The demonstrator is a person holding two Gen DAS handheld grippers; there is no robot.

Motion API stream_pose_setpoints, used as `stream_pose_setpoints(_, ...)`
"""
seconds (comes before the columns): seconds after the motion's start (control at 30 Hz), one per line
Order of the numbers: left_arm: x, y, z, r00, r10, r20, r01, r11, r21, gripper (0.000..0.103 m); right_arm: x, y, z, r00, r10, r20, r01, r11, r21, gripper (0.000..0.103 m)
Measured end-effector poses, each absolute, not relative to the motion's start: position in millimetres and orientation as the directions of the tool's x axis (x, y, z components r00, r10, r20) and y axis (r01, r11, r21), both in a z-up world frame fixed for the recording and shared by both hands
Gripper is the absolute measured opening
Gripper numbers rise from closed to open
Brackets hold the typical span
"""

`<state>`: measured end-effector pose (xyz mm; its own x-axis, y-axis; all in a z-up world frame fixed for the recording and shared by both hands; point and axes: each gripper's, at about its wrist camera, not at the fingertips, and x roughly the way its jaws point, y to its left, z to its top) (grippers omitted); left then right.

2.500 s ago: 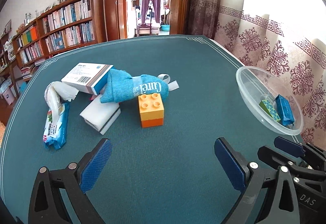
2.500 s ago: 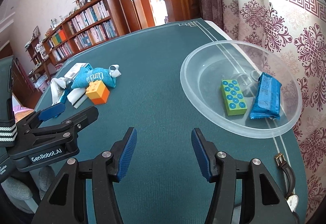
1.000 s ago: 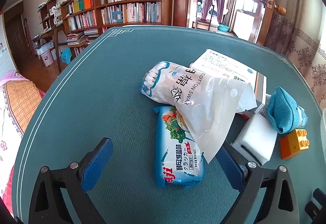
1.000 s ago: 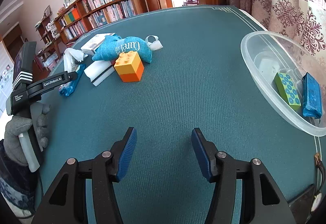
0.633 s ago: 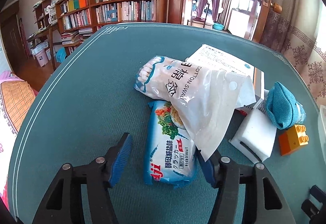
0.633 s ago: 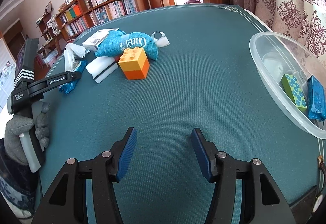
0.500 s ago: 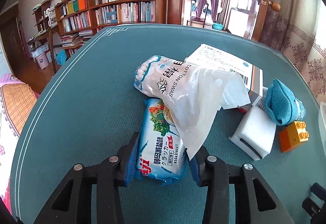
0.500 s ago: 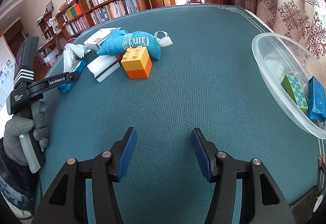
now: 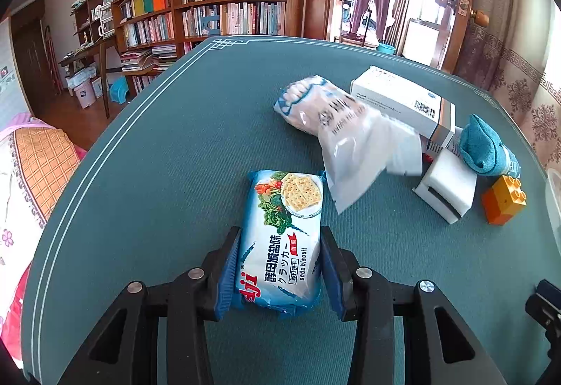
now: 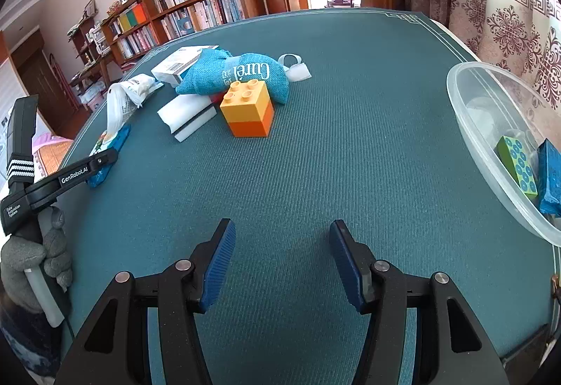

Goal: Organize objects
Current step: 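Grasp the cracker packet with the left gripper while the right gripper grasps the cotton-swab bag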

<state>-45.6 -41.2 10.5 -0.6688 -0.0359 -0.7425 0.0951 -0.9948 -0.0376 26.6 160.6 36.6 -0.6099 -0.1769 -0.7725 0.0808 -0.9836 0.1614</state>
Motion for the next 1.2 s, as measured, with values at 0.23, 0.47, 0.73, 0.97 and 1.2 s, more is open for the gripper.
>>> stream_pose_setpoints(0.23,-31.2,-60.7,10.7,-0.667,-0.070,-0.742,0.136,-0.990,-0.029,0.045,16.5,137.5,51.2,-0.628,-0.205,-0.751,0.147,-0.978,0.145,0.057)
stream_pose_setpoints(0.47,-24.8,-68.9,9.3,-0.670,-0.087,-0.738,0.153,-0.988,-0.022,0.045,-13.3,83.8,69.0,-0.639,-0.291,-0.712,0.283,-0.950,0.134,0.057)
stream_pose_setpoints(0.73,-23.4,-72.5,7.1,-0.676,-0.083,-0.732,0.158,-0.987,-0.034,0.045,-72.9,25.5,76.5,-0.626,-0.343,-0.700,0.388,-0.916,0.102,0.057)
stream_pose_setpoints(0.97,-23.1,-76.9,7.7,-0.678,-0.082,-0.731,0.164,-0.986,-0.042,0.046,-111.9,2.8,71.4,-0.577,-0.371,-0.728,0.410,-0.902,0.136,0.057)
stream_pose_setpoints(1.2,-23.3,-73.9,7.0,-0.674,-0.098,-0.732,0.168,-0.986,-0.022,0.046,-124.6,-23.5,65.8,-0.560,-0.363,-0.745,0.436,-0.893,0.107,0.057)
